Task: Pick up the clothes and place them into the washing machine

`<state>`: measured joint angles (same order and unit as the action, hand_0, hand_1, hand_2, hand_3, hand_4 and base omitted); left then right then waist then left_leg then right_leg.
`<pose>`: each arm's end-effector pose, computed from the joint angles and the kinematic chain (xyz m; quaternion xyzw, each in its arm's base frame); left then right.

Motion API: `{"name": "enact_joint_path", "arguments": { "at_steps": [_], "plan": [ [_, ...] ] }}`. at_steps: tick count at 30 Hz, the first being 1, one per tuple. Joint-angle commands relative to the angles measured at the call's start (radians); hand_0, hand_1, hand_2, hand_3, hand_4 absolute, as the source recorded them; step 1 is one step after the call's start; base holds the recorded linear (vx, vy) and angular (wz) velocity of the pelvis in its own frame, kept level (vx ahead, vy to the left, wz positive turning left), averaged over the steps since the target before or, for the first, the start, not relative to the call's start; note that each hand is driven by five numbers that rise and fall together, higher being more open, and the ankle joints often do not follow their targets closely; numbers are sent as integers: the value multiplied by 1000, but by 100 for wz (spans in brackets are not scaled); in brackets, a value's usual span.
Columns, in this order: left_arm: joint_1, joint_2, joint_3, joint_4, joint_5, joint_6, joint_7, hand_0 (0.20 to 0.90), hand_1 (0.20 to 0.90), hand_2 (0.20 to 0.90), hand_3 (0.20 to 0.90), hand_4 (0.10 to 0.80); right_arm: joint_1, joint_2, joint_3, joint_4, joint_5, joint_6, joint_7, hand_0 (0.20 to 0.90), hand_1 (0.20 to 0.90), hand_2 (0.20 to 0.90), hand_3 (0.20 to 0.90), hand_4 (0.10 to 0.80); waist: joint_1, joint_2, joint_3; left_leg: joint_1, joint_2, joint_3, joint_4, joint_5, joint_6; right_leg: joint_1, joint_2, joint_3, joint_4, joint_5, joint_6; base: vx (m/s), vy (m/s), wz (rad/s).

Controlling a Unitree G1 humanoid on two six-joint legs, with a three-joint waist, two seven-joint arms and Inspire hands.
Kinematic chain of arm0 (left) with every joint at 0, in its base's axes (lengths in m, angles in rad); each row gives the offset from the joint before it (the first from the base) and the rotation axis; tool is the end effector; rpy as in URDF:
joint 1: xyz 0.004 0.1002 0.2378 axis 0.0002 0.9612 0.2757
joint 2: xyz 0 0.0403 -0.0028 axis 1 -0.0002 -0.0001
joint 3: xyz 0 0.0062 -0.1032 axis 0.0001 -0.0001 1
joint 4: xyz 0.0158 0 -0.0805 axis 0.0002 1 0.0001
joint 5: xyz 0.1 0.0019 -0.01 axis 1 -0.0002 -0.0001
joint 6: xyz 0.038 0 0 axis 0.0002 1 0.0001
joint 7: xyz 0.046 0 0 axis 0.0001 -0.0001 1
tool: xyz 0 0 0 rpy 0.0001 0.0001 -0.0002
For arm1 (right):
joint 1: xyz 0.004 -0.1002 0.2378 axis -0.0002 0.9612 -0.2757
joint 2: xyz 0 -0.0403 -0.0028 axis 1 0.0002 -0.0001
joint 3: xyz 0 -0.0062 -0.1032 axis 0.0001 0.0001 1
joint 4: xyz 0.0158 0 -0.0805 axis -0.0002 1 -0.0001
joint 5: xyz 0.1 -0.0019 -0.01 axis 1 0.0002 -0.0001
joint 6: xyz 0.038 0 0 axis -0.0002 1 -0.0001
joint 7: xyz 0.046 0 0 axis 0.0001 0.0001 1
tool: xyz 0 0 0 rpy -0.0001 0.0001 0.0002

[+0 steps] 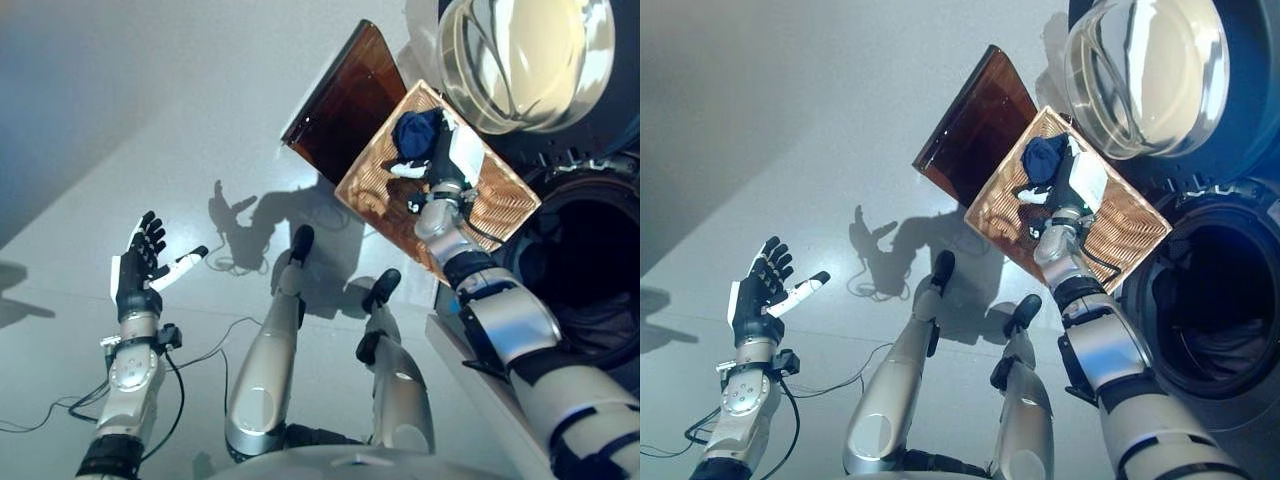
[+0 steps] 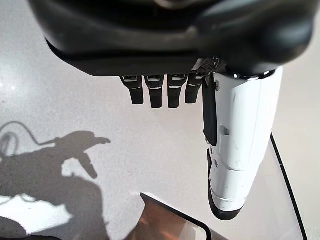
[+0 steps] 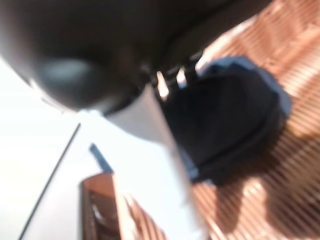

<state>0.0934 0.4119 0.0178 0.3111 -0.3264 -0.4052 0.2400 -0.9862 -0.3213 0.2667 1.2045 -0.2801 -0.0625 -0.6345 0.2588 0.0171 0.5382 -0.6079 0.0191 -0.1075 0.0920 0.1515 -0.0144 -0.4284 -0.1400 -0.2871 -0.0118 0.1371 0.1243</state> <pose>0.1701 0.2538 0.0133 0.0540 -0.0214 0.1836 0.9813 0.3543 -0.1790 0.1098 -0.3991 -0.0445 -0.2331 0.8856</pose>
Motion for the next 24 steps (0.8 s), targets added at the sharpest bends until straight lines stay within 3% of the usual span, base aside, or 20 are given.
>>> {"name": "enact_joint_path", "arguments": {
  "at_steps": [1, 5, 6, 8, 9, 24],
  "plan": [
    [103, 93, 67, -119, -18, -95, 35, 900, 900, 900, 900, 800, -73, -26, 43, -17, 2, -16, -41, 900, 900, 900, 900, 800, -6, 21, -18, -27, -62, 61, 8, -45, -7, -79, -28, 33, 4, 67, 3, 0, 0, 0],
    [99, 94, 71, -117, -20, -96, 35, 900, 900, 900, 900, 800, -66, -24, 45, -22, 0, -16, -39, 900, 900, 900, 900, 800, -9, 23, -18, -28, -61, 59, 7, -46, -7, -82, -29, 31, 5, 67, 2, 0, 0, 0],
    [99, 95, 73, -118, -19, -96, 36, 900, 900, 900, 900, 800, -66, -23, 46, -23, -1, -16, -37, 496, 496, 496, 496, 512, -10, 23, -18, -29, -61, 60, 8, -45, -7, -83, -28, 30, 5, 66, 2, 0, 0, 0],
    [99, 95, 73, -118, -19, -96, 36, 900, 900, 900, 900, 800, -66, -23, 46, -23, -1, -16, -37, 496, 496, 496, 496, 512, -10, 23, -18, -30, -61, 60, 8, -45, -7, -83, -28, 30, 5, 66, 2, 0, 0, 0],
    [102, 95, 79, -117, -16, -97, 36, 900, 900, 900, 900, 800, -63, -21, 50, -15, -8, -15, -30, 200, 200, 200, 200, 300, -9, 23, -18, -32, -61, 60, 10, -46, -6, -84, -29, 33, 4, 67, 2, 0, 0, 0],
    [109, 101, 86, -118, -17, -95, 30, 900, 900, 900, 900, 800, -55, -37, 47, -7, -11, -14, -24, 200, 200, 200, 200, 300, -9, 27, -18, -48, -62, 64, 15, -47, -6, -100, -29, 34, 5, 70, 5, 0, 0, 0]
  ]
}}
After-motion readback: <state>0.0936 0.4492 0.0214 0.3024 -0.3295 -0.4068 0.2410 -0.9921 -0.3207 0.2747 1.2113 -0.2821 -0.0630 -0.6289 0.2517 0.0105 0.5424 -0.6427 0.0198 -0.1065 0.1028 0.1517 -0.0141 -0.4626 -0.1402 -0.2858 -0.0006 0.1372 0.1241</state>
